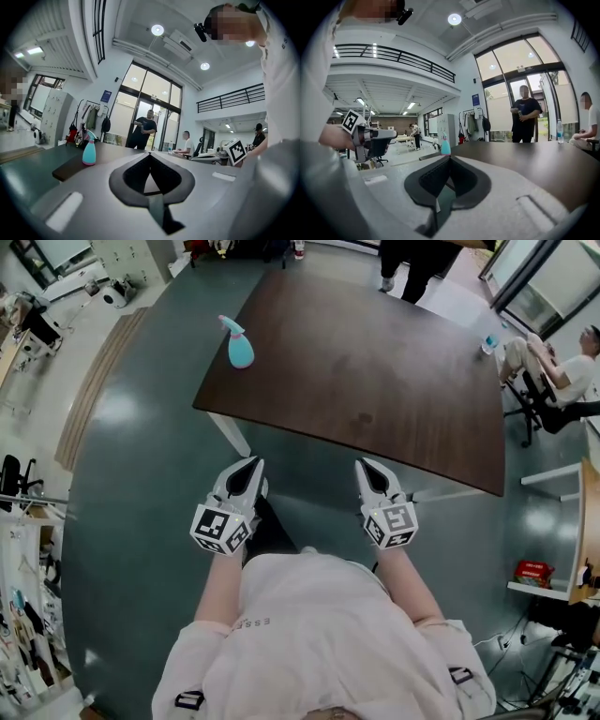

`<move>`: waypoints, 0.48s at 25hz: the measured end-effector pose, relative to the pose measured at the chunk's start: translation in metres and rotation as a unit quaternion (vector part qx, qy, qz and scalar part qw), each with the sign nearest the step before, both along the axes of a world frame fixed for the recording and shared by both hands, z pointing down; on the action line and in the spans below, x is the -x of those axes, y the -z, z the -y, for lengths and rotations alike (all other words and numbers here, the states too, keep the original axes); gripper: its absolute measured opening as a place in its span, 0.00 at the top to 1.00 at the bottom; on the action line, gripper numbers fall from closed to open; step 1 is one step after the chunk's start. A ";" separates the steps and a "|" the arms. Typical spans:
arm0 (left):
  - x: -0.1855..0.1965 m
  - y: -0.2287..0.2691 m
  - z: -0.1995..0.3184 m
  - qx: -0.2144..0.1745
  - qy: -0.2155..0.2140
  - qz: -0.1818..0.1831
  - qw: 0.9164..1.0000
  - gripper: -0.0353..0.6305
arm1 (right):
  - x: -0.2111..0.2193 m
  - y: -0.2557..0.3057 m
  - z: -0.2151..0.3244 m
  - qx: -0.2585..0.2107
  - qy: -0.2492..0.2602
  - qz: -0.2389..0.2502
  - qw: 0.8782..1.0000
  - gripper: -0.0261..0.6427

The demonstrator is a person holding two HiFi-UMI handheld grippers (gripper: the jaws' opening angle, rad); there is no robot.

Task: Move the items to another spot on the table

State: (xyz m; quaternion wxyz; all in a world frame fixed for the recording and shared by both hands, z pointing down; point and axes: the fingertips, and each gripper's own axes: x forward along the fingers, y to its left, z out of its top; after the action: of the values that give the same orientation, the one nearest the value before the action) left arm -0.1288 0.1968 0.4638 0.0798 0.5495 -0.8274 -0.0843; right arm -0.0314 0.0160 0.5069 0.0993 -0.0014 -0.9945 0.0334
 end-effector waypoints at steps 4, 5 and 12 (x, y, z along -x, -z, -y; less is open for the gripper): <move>0.056 0.004 -0.012 -0.004 0.016 -0.001 1.000 0.92 | 0.056 0.003 -0.009 -0.001 0.013 -0.004 1.000 0.97; 0.070 0.005 -0.015 -0.004 0.018 -0.001 1.000 0.92 | 0.071 0.004 -0.011 -0.002 0.016 -0.005 1.000 0.97; 0.178 0.007 -0.034 0.000 0.021 -0.007 1.000 0.92 | 0.188 0.013 -0.035 -0.006 0.039 -0.007 0.999 0.97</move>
State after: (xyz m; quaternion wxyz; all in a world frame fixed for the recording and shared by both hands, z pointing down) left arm -0.3069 0.2309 0.4571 0.0840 0.5313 -0.8382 -0.0900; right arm -0.2197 0.0513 0.4940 0.1073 -0.0390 -0.9932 0.0232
